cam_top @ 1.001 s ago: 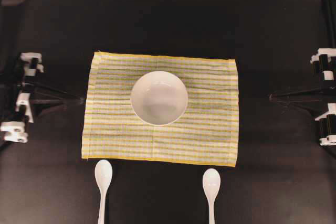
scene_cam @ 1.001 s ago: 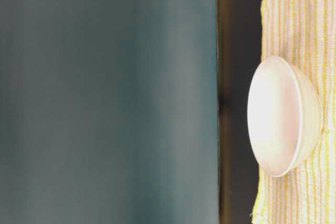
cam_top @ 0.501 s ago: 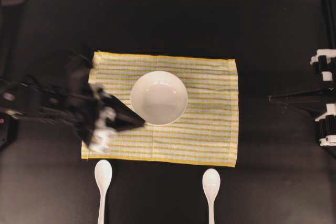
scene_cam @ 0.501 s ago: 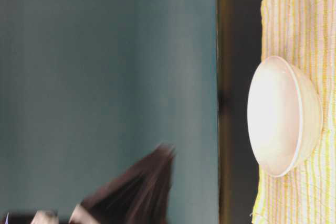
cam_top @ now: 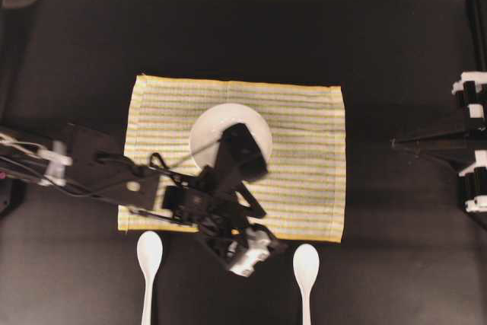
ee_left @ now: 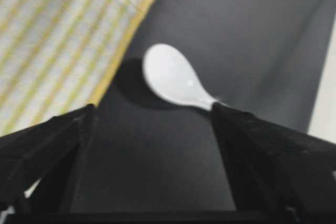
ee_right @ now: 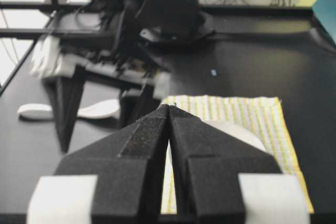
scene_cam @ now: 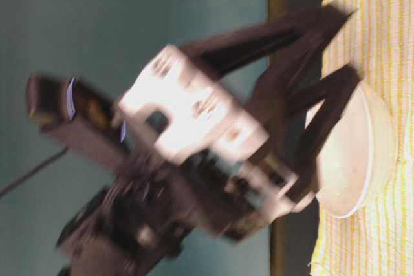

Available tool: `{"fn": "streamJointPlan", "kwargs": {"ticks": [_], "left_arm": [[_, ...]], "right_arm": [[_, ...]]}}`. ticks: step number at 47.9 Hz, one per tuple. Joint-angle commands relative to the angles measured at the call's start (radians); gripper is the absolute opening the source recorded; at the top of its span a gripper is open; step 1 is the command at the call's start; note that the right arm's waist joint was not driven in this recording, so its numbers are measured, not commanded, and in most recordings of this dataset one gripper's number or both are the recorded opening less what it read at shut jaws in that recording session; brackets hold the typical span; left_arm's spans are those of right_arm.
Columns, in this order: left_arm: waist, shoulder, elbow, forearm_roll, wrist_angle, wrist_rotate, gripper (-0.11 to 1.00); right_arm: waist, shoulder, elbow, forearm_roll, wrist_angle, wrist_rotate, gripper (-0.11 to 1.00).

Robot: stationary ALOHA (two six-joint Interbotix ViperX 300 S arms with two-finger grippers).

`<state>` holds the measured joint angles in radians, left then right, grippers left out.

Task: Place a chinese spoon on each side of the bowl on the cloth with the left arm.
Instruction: 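Move the left gripper down to the right-hand white spoon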

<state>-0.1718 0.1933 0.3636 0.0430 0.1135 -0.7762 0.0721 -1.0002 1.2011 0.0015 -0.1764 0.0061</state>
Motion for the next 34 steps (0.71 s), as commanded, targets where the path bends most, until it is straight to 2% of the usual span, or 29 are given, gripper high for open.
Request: {"fn": "streamJointPlan", "kwargs": {"ticks": [1,9,14,23,34], "left_arm": [[-0.008,0.048,-0.060,0.003,-0.002,-0.002,0.81],[-0.009,0.110,-0.078,0.003,-0.097,-0.002,0.71],[-0.009,0.155,-0.084,0.003,-0.169,-0.002,0.71],[-0.009,0.229,-0.106,0.003,-0.176,-0.002,0.71],[-0.008,0.253,-0.127,0.003,-0.183,0.003,0.71]], "right_arm": [[0.000,0.005,-0.006,0.008,-0.002,0.011,0.00],[0.000,0.003,-0.005,0.014,0.008,0.011,0.00],[0.000,0.005,-0.005,0.014,0.008,0.011,0.00],[0.000,0.005,-0.005,0.014,0.008,0.011,0.00],[0.000,0.005,0.000,0.014,0.011,0.012,0.00]]}}
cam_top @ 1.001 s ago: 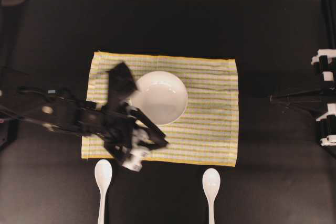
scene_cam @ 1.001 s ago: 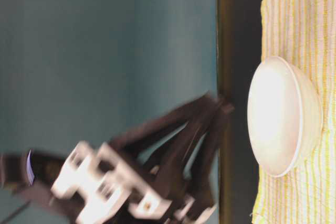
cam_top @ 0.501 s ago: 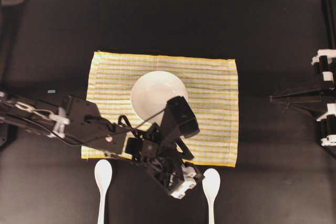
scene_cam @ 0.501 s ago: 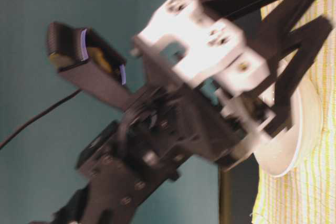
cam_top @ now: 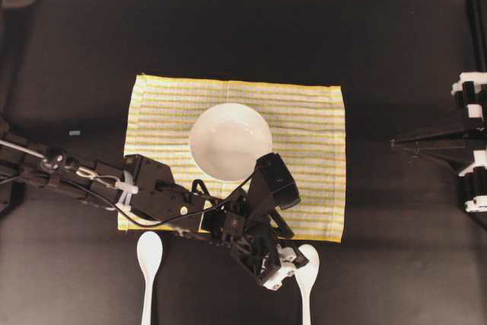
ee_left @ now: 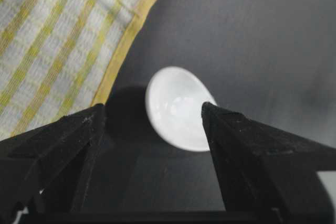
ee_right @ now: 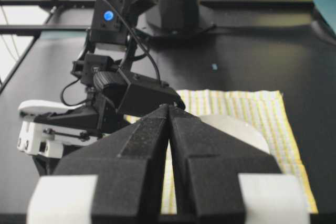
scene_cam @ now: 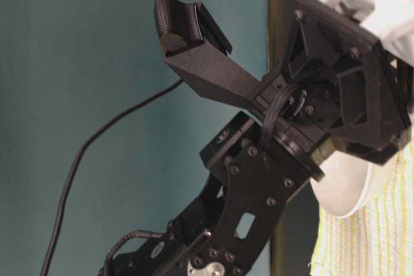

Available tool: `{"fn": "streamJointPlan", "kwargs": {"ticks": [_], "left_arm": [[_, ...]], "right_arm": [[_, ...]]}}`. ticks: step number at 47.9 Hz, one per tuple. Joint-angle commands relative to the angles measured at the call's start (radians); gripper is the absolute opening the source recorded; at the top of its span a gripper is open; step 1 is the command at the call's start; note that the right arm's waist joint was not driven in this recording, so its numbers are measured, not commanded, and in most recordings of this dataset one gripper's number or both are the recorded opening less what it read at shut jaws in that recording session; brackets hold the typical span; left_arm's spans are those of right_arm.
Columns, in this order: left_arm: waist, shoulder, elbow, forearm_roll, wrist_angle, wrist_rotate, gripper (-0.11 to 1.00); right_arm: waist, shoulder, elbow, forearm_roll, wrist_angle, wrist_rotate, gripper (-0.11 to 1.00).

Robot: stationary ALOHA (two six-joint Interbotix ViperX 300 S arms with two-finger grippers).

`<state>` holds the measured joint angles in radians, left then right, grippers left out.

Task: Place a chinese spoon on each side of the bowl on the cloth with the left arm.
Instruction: 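Move the left gripper down to the right-hand white spoon, then close the left gripper on the spoon's bowl end and lift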

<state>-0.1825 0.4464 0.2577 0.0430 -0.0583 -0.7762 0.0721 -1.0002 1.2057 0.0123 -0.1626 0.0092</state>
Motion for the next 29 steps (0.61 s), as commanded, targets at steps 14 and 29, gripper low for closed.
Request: {"fn": "streamJointPlan", "kwargs": {"ticks": [14,29], "left_arm": [[0.002,0.021,-0.038,0.003,-0.009,0.006,0.70],[-0.003,0.035,-0.051,0.003,-0.002,0.009,0.62]], "right_arm": [[0.000,0.005,-0.003,0.003,-0.003,0.008,0.00],[0.000,0.005,0.002,0.003,-0.003,0.008,0.00]]}}
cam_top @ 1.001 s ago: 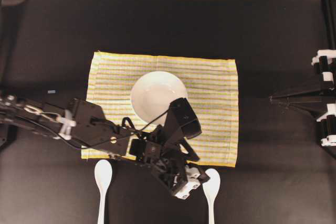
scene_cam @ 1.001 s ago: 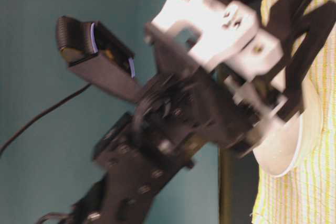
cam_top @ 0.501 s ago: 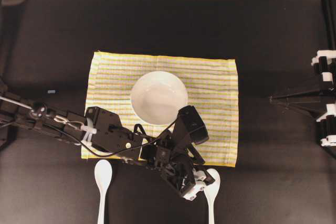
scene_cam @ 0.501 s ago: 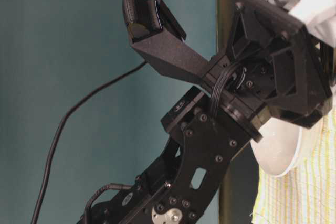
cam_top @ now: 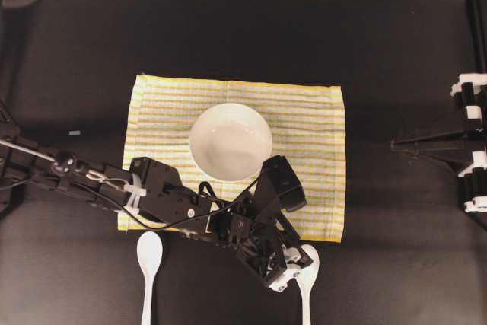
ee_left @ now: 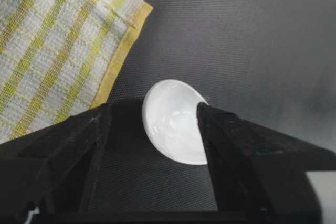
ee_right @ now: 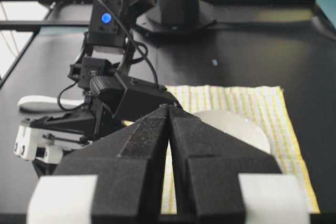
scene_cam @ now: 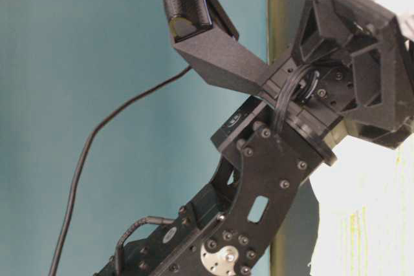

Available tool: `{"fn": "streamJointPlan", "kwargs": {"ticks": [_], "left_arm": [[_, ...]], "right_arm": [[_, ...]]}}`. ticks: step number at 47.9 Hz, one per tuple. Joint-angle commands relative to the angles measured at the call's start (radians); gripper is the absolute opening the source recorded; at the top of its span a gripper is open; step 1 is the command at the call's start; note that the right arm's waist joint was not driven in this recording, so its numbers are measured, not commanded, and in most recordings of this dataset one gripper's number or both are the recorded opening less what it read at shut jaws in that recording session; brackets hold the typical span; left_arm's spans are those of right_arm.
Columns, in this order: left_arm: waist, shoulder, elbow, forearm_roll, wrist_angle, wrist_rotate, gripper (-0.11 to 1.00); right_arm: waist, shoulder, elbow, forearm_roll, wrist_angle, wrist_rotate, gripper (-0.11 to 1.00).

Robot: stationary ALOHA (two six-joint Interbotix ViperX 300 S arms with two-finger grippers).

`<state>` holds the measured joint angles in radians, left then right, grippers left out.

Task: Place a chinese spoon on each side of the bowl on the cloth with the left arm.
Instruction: 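Close the left gripper on the spoon's bowl end and lift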

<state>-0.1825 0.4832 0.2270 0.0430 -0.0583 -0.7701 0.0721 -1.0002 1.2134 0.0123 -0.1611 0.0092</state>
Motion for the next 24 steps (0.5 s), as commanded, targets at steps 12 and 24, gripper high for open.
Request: {"fn": "streamJointPlan", "kwargs": {"ticks": [12,24], "left_arm": [[-0.002,-0.002,-0.031,0.003,0.021,0.005,0.33],[0.031,-0.069,-0.057,0.003,0.123,0.025,0.06]], "right_arm": [[0.000,0.005,-0.006,0.003,-0.005,0.008,0.00],[0.000,0.005,-0.006,0.003,-0.005,0.008,0.00]]}}
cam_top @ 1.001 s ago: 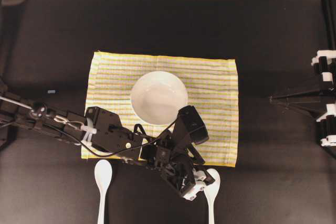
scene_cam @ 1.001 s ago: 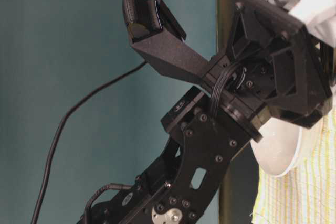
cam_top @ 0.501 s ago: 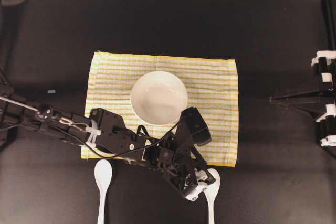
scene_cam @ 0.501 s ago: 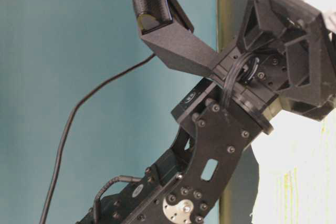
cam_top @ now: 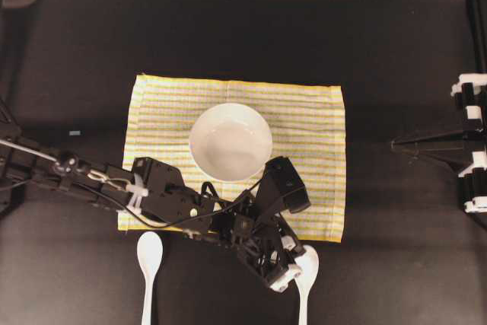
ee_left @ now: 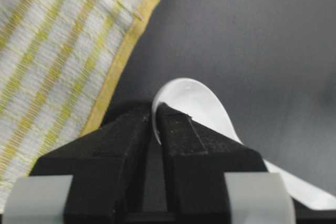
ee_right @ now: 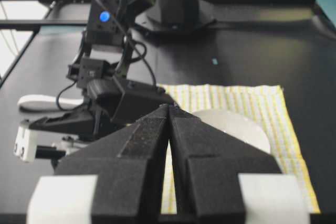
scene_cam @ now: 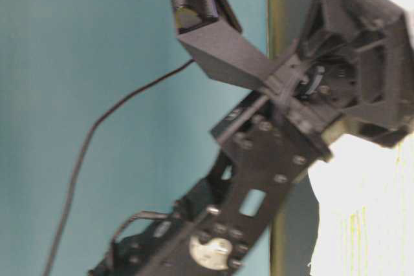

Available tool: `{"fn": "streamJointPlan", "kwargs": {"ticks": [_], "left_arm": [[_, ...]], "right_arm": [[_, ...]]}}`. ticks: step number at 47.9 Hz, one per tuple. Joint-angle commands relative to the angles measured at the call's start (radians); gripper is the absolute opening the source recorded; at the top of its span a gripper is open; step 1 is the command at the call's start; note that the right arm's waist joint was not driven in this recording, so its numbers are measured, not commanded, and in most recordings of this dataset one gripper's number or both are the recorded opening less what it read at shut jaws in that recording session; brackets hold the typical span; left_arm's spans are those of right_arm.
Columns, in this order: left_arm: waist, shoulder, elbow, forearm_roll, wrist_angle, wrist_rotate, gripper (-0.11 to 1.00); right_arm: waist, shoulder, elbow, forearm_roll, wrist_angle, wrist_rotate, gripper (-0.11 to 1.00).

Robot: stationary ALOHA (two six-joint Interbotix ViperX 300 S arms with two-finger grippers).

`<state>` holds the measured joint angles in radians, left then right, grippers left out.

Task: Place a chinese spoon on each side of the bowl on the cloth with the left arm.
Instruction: 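Close the left gripper on the spoon's bowl end and lift, then carry the spoon to the cloth right of the bowl and lower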

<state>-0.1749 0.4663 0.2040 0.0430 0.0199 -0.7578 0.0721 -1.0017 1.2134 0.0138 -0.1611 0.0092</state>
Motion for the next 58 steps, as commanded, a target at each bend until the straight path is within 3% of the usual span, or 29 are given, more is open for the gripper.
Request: {"fn": "streamJointPlan", "kwargs": {"ticks": [1,6,13,26,30,49,58], "left_arm": [[0.028,-0.060,-0.040,0.003,0.064,0.015,0.06],[0.061,-0.101,-0.084,0.003,0.186,0.044,0.06],[0.118,-0.130,-0.175,0.003,0.354,0.144,0.06],[0.224,-0.078,-0.356,0.003,0.643,0.302,0.06],[0.247,-0.071,-0.376,0.003,0.650,0.342,0.06],[0.313,-0.052,-0.290,0.003,0.535,0.347,0.06],[0.327,-0.052,-0.262,0.003,0.508,0.380,0.06]], "right_arm": [[0.000,0.006,-0.006,0.002,-0.005,0.008,0.00],[0.000,0.006,-0.005,0.002,-0.005,0.008,0.00],[0.000,0.006,-0.002,0.002,-0.005,0.008,0.00],[0.000,0.006,0.000,0.002,-0.005,0.008,0.00],[0.000,0.006,0.000,0.002,-0.005,0.006,0.00],[0.000,0.006,0.003,0.002,-0.005,0.006,0.00],[0.000,0.006,0.005,0.002,-0.005,0.006,0.00]]}}
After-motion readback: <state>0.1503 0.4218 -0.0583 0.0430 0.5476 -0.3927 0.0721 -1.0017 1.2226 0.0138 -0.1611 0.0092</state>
